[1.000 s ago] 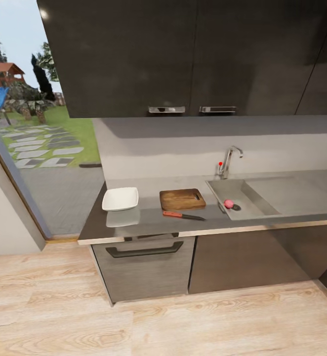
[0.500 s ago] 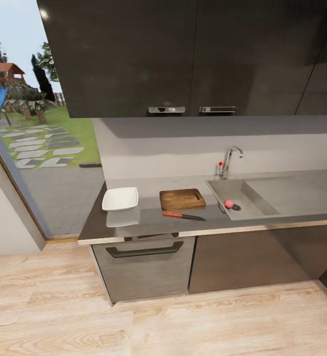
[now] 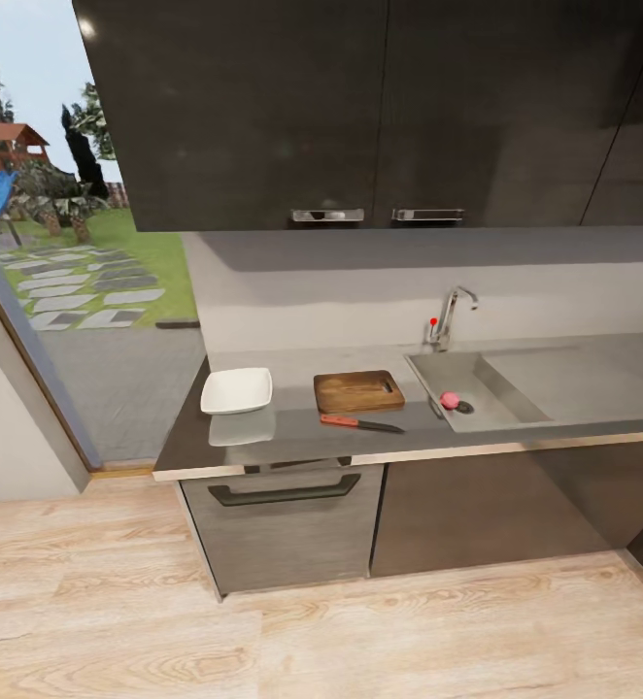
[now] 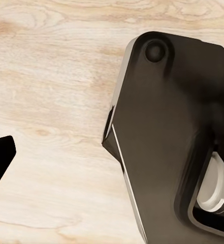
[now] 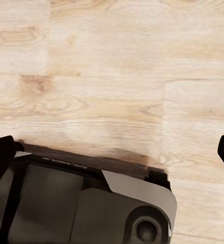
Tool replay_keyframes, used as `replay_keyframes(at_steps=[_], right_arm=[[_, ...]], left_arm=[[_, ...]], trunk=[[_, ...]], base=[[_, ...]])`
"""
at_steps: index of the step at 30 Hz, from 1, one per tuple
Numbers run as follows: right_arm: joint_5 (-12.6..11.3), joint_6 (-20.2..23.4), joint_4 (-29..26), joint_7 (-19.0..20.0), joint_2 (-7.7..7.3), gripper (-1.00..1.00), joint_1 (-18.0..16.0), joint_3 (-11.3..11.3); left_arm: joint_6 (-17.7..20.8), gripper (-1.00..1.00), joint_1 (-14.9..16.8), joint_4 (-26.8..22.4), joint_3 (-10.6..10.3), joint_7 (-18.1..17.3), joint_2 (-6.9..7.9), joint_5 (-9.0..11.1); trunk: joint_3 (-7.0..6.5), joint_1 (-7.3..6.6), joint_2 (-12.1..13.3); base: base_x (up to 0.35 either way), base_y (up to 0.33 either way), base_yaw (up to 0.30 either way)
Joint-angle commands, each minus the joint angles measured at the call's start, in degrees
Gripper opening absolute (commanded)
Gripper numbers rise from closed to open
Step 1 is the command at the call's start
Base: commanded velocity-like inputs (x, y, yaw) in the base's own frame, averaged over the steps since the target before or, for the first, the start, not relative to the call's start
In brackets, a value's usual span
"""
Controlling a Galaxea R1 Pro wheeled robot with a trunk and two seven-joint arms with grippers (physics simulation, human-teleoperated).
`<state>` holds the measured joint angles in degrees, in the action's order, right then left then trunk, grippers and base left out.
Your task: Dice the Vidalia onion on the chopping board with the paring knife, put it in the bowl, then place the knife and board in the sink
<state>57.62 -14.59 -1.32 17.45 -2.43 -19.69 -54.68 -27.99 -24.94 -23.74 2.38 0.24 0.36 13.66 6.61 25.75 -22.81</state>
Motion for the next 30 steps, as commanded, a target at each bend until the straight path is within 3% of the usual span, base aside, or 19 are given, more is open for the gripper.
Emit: replay_keyframes(at_steps=[1, 2, 3, 4, 5, 8, 14, 30], right_arm=[[-2.92, -0.09, 0.1, 0.29, -0.07, 1.0, -0.02, 3.06], [-8.78, -0.11, 0.29, 0.29, -0.15, 1.0, 0.01, 9.9], [-11.55, -0.12, 0.35, 0.29, -0.18, 1.0, 0.02, 13.37], [-16.63, -0.12, 0.48, 0.28, -0.17, 1.0, 0.02, 20.01], [-23.02, -0.09, 0.63, 0.29, -0.07, 1.0, 0.04, 29.17], [-30.36, -0.26, 0.56, 0.28, 0.52, 1.0, 0.07, 42.69], [-31.24, -0.43, 0.22, 0.3, 0.79, 1.0, 0.07, 44.74], [-31.41, -0.47, 0.18, 0.3, 0.9, 1.0, 0.05, 45.05]], left_arm=[[-0.04, 1.0, -0.02, -0.08, -0.01, 0.02, 0.0, 0.14], [-0.04, 1.0, -0.02, -0.03, -0.01, 0.02, 0.0, 0.14], [-0.04, 1.0, -0.02, 0.0, -0.01, 0.02, 0.0, 0.14], [-0.04, 1.0, -0.02, 0.02, -0.01, 0.02, 0.0, 0.14], [-0.04, 1.0, -0.02, 0.05, -0.01, 0.01, 0.0, 0.14], [-0.04, 1.0, -0.02, 0.09, -0.01, -0.02, 0.0, 0.14], [-0.04, 1.0, -0.02, 0.09, -0.01, -0.05, 0.0, 0.14], [-0.04, 1.0, -0.02, 0.24, -0.1, -0.06, -0.02, 0.08]], trunk=[[0.11, 0.03, -0.11], [0.11, 0.03, -0.11], [0.11, 0.03, -0.11], [0.11, 0.03, -0.11], [0.11, 0.03, -0.11], [0.11, 0.03, -0.11], [0.11, 0.03, -0.11], [0.11, 0.03, -0.11]], base=[[0.0, 0.0, 0.0], [0.0, 0.0, 0.0], [0.0, 0.0, 0.0], [0.0, 0.0, 0.0], [0.0, 0.0, 0.0], [0.0, 0.0, 0.0], [0.0, 0.0, 0.0], [0.0, 0.0, 0.0]])
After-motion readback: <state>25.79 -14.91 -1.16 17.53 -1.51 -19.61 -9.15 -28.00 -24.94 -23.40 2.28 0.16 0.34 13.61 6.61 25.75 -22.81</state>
